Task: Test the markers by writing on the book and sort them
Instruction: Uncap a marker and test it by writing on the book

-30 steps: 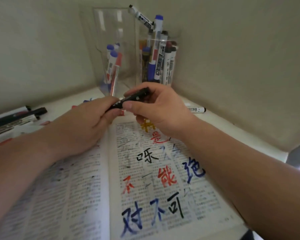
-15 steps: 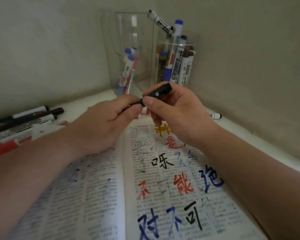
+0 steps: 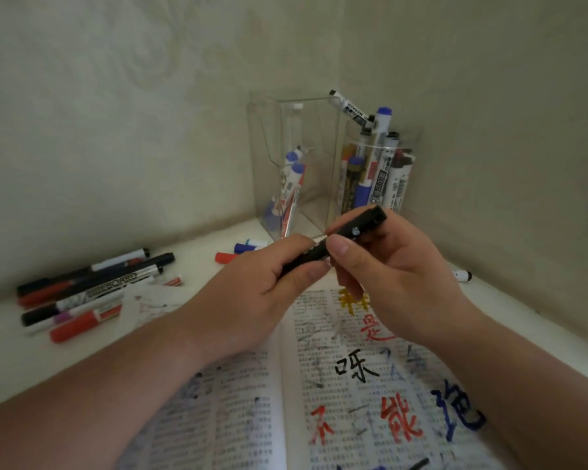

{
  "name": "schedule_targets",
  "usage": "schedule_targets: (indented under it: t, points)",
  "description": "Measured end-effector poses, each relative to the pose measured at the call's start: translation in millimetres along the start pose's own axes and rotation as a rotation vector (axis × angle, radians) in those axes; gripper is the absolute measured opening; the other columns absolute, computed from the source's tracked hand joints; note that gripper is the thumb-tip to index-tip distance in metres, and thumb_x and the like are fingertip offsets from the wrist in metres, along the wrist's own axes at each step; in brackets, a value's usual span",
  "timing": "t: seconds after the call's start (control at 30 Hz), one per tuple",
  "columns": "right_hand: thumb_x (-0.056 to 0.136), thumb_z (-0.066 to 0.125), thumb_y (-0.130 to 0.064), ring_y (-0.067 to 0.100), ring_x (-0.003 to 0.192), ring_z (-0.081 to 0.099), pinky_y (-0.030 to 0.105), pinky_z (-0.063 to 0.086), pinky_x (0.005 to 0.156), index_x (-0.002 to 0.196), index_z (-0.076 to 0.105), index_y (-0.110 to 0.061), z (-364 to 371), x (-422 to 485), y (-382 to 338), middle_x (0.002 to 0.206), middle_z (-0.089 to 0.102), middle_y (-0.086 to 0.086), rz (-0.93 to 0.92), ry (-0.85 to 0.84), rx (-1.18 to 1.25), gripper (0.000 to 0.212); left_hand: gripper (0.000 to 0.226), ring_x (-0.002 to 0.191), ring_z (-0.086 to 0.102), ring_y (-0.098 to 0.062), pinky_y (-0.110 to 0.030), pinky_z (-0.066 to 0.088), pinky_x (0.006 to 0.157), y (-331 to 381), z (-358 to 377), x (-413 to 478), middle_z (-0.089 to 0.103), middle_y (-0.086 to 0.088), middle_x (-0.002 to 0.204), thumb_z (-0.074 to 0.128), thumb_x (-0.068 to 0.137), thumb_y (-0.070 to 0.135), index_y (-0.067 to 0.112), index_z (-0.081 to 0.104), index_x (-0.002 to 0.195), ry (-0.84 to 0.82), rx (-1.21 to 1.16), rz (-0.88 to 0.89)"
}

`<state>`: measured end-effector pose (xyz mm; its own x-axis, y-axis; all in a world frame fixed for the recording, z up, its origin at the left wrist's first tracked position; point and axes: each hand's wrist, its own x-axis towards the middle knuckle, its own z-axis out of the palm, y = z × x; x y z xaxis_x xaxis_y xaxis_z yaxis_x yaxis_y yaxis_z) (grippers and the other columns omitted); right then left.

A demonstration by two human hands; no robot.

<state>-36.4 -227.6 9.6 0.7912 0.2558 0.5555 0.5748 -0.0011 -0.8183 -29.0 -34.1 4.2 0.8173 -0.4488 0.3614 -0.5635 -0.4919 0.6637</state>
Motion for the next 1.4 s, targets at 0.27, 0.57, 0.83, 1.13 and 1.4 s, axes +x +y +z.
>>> schedule_targets:
  t: [0.27,0.57,0.83,1.13,1.4]
  points:
    - [0.103,0.054,-0.015,0.010,0.041,0.038,0.021,0.029,0.038,0.081,0.049,-0.015,-12.6,7.4,-10.9,0.055,0.047,0.000,0.415,0.517,0.332,0.022,0.060,0.084,0.056,-0.014,-0.033,0.050,0.075,-12.5,-1.2,-7.7,0.054,0.013,0.104,0.050,0.082,0.015,0.040,0.030,0.133,-0.114,-0.110,-0.042]
    - [0.092,0.057,-0.057,0.027,0.049,0.062,0.025,0.041,0.042,0.080,0.065,-0.007,-35.0,-3.0,-45.4,0.058,0.061,0.015,0.605,0.104,-0.048,0.051,0.036,0.107,0.061,0.013,-0.015,0.049,0.095,0.0,3.1,-10.5,0.065,0.029,0.111,0.067,0.094,0.027,0.053,0.050,0.112,-0.166,0.040,0.003]
    - [0.071,0.073,-0.004,0.031,0.052,0.055,0.028,0.046,0.042,0.075,0.074,-0.010,-54.9,-99.8,-52.9,0.058,0.059,0.018,0.627,0.000,-0.021,0.008,0.034,0.096,0.059,0.000,-0.007,0.041,0.075,5.0,6.9,-11.7,0.062,0.027,0.097,0.071,0.076,0.058,0.055,0.061,0.108,-0.241,0.209,0.172]
    - [0.074,0.066,-0.008,0.002,0.046,0.052,0.012,0.038,0.048,0.070,0.062,-0.004,-45.0,-130.6,-59.4,0.052,0.061,-0.008,0.462,0.107,-0.205,0.007,0.040,0.095,0.058,0.001,-0.003,0.037,0.078,-1.1,14.2,-10.8,0.058,0.031,0.106,0.058,0.087,0.054,0.051,0.059,0.127,-0.360,0.272,0.264]
    - [0.076,0.069,-0.019,0.006,0.053,0.053,0.018,0.040,0.052,0.075,0.065,-0.014,-41.9,-132.4,-56.7,0.058,0.065,-0.008,0.489,0.072,-0.326,0.007,0.031,0.095,0.060,0.001,-0.009,0.040,0.076,-0.9,12.9,-12.5,0.059,0.039,0.105,0.062,0.086,0.053,0.062,0.055,0.114,-0.333,0.260,0.294]
